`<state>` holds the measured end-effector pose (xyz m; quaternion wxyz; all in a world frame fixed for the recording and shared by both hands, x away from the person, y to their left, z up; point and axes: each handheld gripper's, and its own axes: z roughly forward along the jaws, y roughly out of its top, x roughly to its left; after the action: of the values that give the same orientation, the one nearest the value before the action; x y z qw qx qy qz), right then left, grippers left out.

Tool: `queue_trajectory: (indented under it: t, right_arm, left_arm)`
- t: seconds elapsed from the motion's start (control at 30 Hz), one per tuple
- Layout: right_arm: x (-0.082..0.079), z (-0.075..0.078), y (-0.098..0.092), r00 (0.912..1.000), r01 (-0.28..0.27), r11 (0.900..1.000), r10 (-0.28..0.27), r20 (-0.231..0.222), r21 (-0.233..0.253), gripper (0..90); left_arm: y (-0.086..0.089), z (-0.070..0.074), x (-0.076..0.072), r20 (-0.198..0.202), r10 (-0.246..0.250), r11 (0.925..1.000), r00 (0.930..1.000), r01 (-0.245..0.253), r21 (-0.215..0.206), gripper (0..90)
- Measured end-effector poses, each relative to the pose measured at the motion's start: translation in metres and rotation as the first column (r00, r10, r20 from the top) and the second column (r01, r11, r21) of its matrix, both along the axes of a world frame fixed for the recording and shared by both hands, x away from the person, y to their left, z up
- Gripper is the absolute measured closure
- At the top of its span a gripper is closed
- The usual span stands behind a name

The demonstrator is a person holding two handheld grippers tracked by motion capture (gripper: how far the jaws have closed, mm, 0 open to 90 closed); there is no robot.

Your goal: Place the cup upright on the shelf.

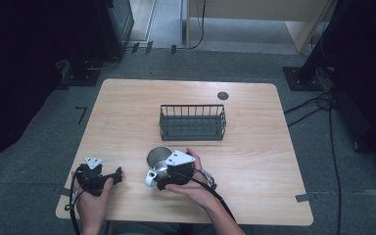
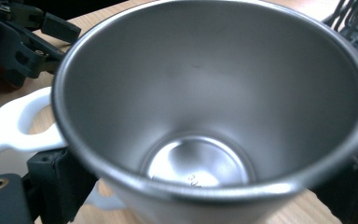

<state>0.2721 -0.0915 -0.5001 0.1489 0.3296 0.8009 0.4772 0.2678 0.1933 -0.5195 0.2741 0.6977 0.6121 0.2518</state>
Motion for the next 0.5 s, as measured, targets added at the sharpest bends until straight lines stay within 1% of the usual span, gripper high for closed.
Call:
queue_trajectory:
  t: [0.07,0.13,0.23,0.3,0.4,0.43,0.5]
  right_arm:
    - [0.001,-0.001,0.002,1.0000,-0.001,1.000,0.001,0.008,0.002,6.6]
    - [0.000,-0.001,0.003,0.9995,0.001,1.000,0.000,0.032,-0.006,7.1]
    - [-0.004,0.000,0.005,0.9988,0.022,1.000,-0.022,0.044,-0.015,7.3]
    - [-0.006,0.001,0.005,0.9982,0.035,0.999,-0.035,0.048,-0.011,7.3]
    - [-0.008,0.007,0.003,0.9959,0.075,0.997,-0.076,0.050,0.013,7.4]
    - [-0.009,0.010,0.001,0.9936,0.094,0.995,-0.095,0.061,0.019,7.4]
    - [-0.009,0.017,-0.004,0.9895,0.129,0.991,-0.131,0.061,0.042,7.4]
  left_arm:
    - [0.000,0.000,0.000,0.000,0.000,1.0000,1.0000,0.000,0.000,0.0]
    - [0.000,0.000,0.000,-0.001,-0.001,1.0000,1.0000,0.001,0.000,0.0]
    - [0.000,0.000,0.000,0.000,0.000,1.0000,1.0000,0.000,0.000,0.0]
    - [0.000,0.000,0.000,-0.001,-0.001,1.0000,1.0000,0.001,0.000,0.0]
    - [0.000,0.000,0.000,-0.001,-0.001,1.0000,1.0000,0.001,0.001,0.0]
    - [0.000,0.000,0.000,-0.001,-0.001,1.0000,1.0000,0.001,0.000,0.0]
    - [0.000,0.000,0.000,0.000,0.000,1.0000,1.0000,0.000,0.000,0.0]
